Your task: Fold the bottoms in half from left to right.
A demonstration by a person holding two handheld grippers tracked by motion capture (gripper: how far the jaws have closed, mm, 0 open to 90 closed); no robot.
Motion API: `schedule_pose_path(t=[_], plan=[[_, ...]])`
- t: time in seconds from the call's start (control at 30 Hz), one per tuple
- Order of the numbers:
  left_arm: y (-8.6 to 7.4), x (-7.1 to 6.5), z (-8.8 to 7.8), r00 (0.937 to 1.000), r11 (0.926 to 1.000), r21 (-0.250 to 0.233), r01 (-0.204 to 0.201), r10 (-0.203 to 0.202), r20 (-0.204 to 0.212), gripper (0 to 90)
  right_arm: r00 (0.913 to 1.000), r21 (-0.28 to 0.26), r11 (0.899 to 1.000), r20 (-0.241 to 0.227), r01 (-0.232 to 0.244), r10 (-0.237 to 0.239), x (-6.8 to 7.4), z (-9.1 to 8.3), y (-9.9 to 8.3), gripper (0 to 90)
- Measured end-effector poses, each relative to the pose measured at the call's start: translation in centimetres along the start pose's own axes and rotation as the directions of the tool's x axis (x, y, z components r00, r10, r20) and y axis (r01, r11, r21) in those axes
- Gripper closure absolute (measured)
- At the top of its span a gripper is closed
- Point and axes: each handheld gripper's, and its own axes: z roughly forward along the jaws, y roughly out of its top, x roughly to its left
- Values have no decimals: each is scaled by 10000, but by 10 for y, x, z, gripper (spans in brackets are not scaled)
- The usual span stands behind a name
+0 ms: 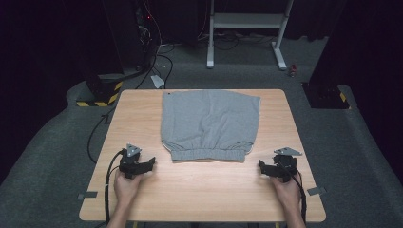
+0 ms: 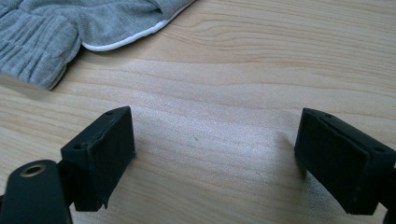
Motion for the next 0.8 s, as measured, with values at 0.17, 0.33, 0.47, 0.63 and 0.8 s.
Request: schedule_pose_path(t=[0.17,0.33,0.47,0.63,0.8], plan=[[0,0,0,10000,10000,5,-66,66,36,249,10000,6,10000,37,-18,18,0,0,0,118],[0,0,0,9999,9999,2,-109,109,103,247,10000,10,10000,50,-55,55,0,0,0,119],[0,0,0,9997,9998,82,-178,176,163,210,9991,1,9996,299,-298,298,-2,0,0,127],[-2,0,-3,9999,9999,97,-116,115,127,222,9974,-66,9988,523,-490,493,-4,-1,0,154],[-1,0,-3,10000,9999,123,8,-9,80,232,9945,-208,9970,715,-750,764,-4,-3,-2,234]])
